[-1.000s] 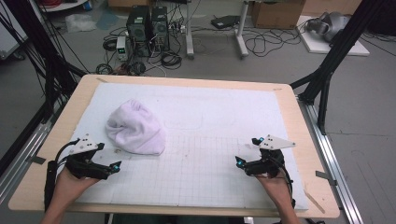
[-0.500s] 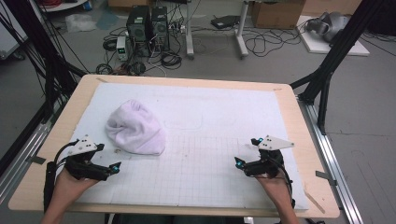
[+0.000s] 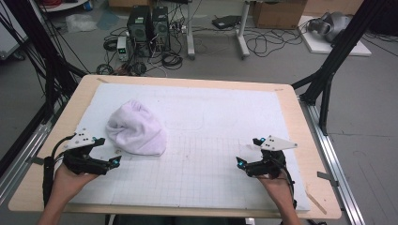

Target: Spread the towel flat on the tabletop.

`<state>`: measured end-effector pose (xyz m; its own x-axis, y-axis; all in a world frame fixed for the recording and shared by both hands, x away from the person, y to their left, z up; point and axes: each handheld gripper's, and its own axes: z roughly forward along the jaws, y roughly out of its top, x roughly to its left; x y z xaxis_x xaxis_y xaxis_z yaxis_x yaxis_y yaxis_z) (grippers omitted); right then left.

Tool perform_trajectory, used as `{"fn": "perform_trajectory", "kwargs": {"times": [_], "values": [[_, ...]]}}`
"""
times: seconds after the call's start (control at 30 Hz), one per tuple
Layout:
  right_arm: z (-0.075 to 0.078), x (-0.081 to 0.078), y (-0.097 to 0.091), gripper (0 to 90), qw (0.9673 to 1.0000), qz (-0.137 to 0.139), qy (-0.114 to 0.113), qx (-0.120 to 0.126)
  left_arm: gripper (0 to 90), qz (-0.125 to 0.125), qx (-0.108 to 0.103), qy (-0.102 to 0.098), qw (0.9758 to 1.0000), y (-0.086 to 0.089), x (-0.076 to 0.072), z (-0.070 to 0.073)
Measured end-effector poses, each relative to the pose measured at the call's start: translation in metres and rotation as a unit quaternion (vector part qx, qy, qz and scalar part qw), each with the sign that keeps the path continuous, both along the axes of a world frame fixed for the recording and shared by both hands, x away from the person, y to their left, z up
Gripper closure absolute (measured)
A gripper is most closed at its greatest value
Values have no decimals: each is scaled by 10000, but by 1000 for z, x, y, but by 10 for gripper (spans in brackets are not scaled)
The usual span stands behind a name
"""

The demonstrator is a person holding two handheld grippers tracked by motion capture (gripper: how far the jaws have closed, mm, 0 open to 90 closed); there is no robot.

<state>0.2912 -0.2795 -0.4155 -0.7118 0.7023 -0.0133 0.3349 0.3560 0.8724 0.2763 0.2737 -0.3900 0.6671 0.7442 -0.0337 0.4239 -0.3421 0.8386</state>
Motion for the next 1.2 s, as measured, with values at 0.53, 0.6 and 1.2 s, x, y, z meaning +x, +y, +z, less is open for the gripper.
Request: {"fn": "perform_trajectory", "kwargs": {"times": [0.53, 0.6, 1.2], "values": [[0, 1, 3, 28, 9999, 131, 30, -56, 185, -39, -162, -56, 9998, -22, 60, 29], [0, 1, 4, 28, 9998, 152, 56, -76, 228, -60, -61, -84, 9999, -28, 69, 28], [-7, 1, 12, 29, 9989, 340, 201, -252, 535, 469, 551, 317, 9969, -43, 110, -25]]}}
